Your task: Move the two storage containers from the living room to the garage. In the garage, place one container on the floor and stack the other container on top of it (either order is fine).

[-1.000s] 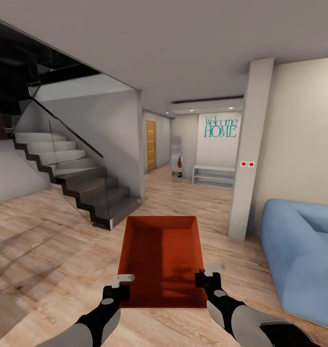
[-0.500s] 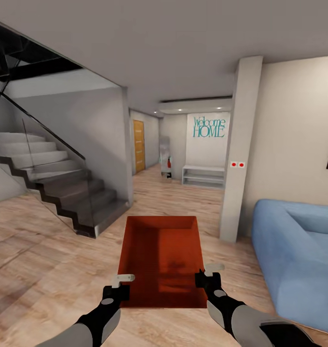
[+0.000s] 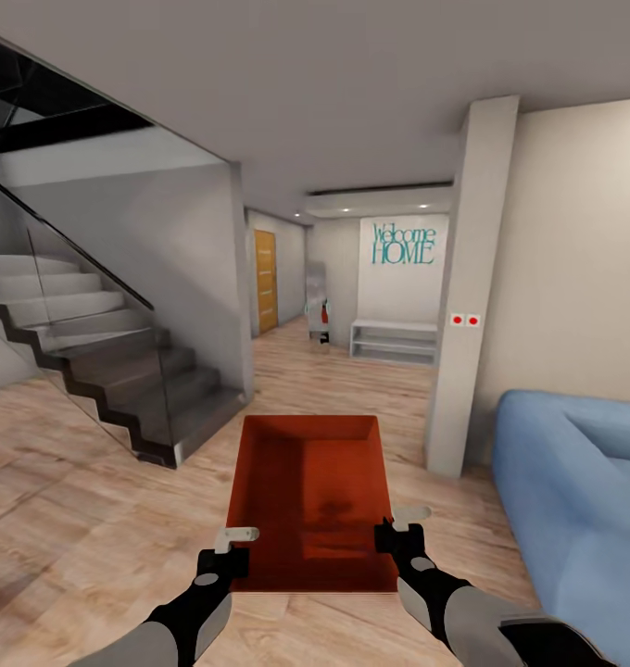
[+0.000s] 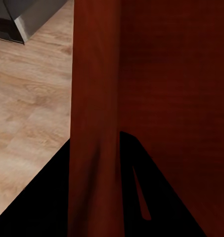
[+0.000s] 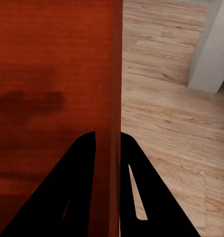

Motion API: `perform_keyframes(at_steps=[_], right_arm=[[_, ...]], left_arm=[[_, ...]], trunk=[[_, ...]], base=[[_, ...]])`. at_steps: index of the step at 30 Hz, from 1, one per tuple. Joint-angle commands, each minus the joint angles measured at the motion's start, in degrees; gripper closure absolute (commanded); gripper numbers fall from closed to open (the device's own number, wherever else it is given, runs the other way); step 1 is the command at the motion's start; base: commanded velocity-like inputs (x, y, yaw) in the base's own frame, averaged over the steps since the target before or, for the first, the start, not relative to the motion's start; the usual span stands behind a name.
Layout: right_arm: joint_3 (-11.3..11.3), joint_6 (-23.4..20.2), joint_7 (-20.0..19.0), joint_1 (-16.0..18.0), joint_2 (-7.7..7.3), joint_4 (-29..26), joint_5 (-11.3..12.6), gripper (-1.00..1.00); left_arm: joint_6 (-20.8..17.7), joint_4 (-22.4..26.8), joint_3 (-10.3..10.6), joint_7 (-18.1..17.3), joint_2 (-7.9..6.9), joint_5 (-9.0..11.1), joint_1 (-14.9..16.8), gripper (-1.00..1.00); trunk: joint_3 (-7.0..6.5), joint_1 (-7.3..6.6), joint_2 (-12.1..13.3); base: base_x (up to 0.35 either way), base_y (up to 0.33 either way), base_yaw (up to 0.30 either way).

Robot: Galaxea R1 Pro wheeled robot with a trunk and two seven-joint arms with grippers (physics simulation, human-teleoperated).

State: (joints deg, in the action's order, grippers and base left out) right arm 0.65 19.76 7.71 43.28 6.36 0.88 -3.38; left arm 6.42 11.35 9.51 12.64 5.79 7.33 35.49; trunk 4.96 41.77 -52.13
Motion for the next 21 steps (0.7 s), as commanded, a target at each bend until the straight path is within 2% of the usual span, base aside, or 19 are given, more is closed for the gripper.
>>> perform_keyframes(at_steps=[1,21], right_arm=[[-1.35,0.28,0.55,0.05,-0.34,0.27,1.09,1.0],[-1.35,0.28,0.55,0.05,-0.38,0.27,1.09,1.0]], left_arm=[[0.59,0.17,-1.43,1.07,-0.43,-0.37,0.1,1.0],[0.6,0.17,-1.43,1.07,-0.43,-0.38,0.1,1.0]], trunk=[[0.09,0.04,-0.07],[0.09,0.04,-0.07]], base=[[0.321,0.0,0.0],[0.321,0.0,0.0]])
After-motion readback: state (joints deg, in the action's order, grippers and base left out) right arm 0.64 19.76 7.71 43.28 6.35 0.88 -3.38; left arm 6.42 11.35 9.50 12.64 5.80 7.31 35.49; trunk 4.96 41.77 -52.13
